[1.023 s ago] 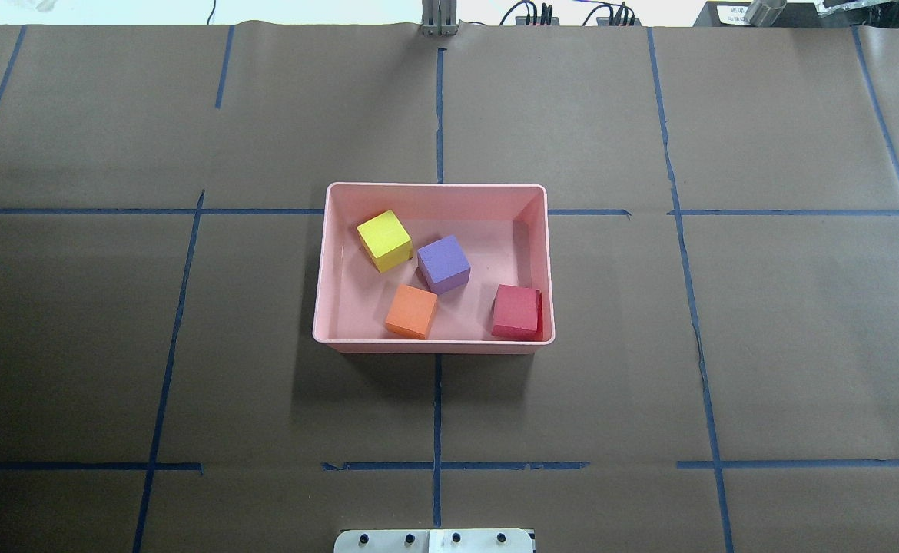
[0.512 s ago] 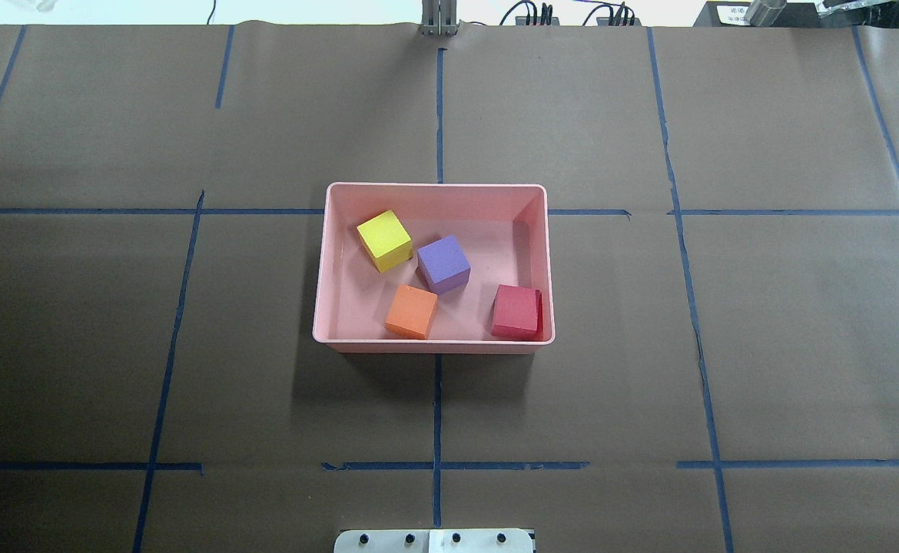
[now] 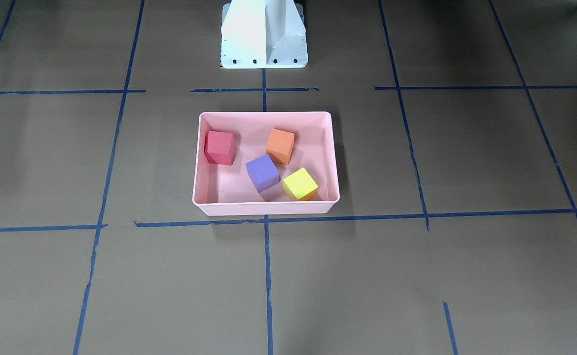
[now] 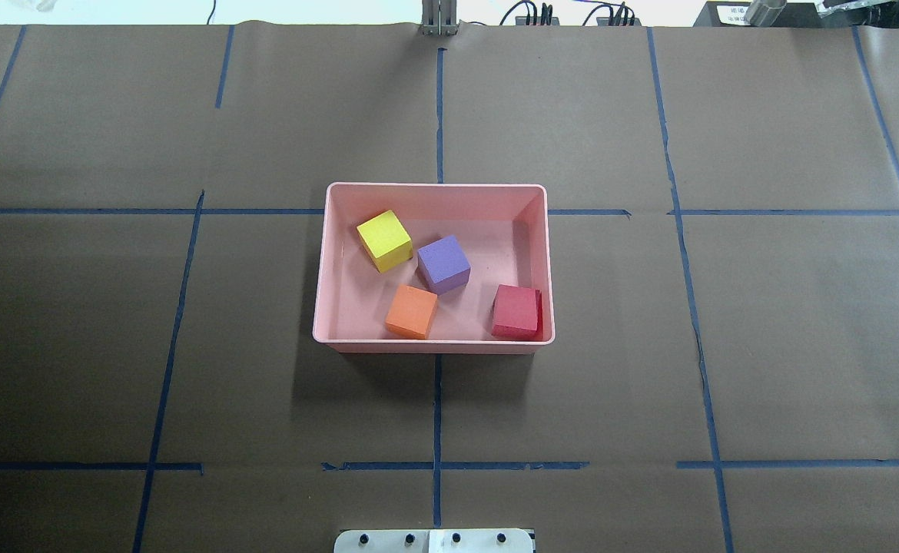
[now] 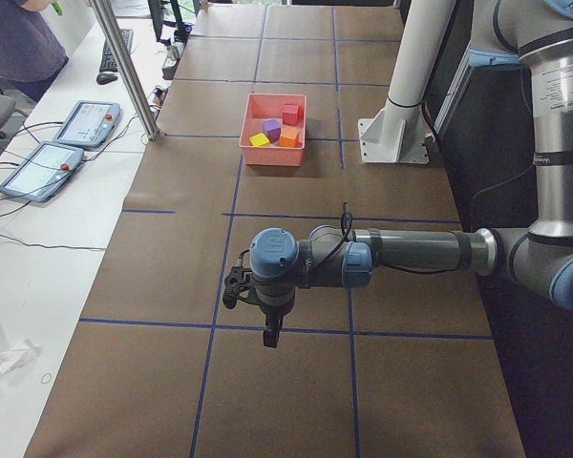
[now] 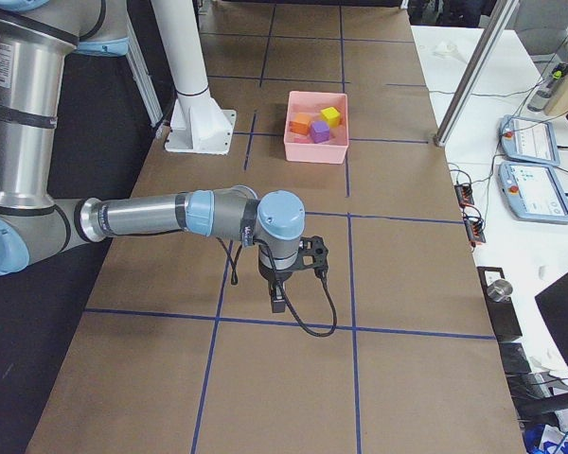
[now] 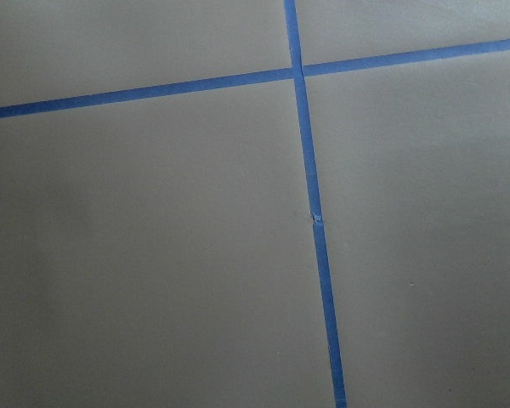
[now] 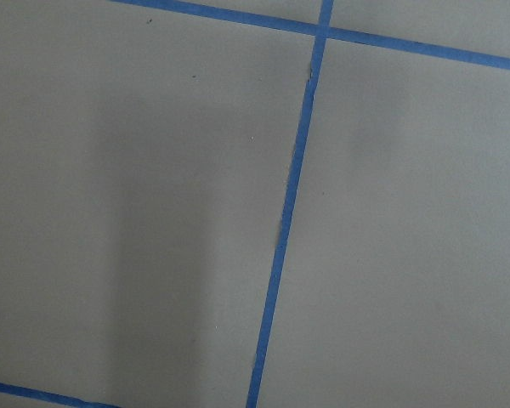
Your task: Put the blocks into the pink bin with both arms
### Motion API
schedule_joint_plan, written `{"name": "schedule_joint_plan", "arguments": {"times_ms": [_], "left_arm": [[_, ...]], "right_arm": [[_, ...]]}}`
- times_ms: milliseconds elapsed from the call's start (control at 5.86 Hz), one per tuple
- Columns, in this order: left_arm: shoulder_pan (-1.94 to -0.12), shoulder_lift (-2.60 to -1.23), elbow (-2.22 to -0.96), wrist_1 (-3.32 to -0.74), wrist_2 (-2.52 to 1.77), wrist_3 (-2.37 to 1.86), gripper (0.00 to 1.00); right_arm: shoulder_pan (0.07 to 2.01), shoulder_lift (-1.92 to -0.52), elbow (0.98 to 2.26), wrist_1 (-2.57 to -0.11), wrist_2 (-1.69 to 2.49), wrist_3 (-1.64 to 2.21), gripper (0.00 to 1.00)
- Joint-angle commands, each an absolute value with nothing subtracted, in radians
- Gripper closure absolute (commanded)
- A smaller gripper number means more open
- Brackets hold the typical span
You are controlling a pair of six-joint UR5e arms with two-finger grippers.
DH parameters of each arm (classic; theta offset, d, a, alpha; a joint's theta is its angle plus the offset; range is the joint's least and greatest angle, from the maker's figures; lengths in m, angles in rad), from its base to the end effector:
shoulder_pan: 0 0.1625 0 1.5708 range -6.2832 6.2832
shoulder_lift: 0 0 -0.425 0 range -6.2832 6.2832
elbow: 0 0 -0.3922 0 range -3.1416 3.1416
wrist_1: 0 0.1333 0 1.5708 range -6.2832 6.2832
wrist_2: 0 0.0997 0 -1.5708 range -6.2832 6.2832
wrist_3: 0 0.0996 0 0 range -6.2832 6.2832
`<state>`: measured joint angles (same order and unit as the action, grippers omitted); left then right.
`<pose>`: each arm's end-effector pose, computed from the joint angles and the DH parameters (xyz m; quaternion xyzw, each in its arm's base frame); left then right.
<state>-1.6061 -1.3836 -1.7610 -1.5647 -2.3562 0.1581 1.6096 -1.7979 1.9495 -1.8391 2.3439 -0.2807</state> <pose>-0.0774 -0.4101 0.6496 0.0355 0.3810 0.0561 0.9222 0.0785 -0.3800 0.5998 0.0065 -0.3802 -0.0897 0.9205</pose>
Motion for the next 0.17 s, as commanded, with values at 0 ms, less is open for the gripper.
{"name": "schedule_joint_plan", "arguments": {"times_ms": [0], "left_arm": [[-1.606, -1.384, -1.761, -1.565, -2.356, 0.158, 0.00]], "right_arm": [[1.609, -1.798, 1.950, -1.838, 2.344, -0.281, 0.00]]}}
